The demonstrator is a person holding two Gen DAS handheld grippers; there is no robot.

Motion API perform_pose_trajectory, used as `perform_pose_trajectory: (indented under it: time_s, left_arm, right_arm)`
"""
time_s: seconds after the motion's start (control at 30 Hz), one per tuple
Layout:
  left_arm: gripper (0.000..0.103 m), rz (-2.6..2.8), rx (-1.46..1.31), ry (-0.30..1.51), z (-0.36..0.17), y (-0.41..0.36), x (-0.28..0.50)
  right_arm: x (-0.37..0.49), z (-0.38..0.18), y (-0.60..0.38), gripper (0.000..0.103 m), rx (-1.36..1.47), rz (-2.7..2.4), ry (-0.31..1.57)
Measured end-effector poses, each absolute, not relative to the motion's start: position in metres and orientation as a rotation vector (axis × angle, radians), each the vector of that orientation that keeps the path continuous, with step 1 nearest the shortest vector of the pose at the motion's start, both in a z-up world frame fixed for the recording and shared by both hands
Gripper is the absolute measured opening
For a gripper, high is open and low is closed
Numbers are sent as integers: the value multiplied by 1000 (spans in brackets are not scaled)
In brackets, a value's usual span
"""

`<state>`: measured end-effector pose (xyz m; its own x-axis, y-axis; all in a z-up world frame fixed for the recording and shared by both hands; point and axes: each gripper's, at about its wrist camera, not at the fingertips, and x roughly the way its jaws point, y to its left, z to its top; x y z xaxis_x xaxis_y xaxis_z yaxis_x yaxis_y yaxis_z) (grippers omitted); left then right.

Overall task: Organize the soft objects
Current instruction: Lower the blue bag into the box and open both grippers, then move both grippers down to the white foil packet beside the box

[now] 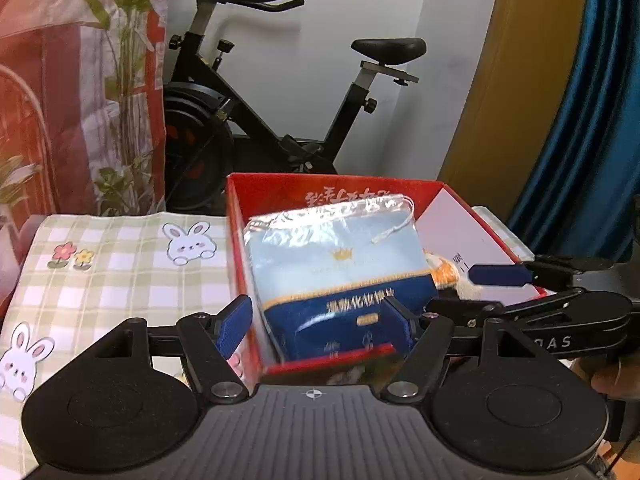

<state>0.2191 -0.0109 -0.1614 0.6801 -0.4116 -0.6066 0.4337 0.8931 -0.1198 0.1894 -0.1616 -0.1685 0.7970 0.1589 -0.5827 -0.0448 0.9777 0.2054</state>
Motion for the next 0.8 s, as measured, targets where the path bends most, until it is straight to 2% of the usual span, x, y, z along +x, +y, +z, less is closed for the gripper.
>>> perform_pose_trajectory:
  time_s: [0.47,0.8]
  left_arm:
    - [73,-445,5,791,-201,42,161]
    - [72,-439,-61,896,-251,57,135]
  right_arm:
    - [112,-186,-129,76,225,98,554]
    - [87,-233,-107,72,253,150,683]
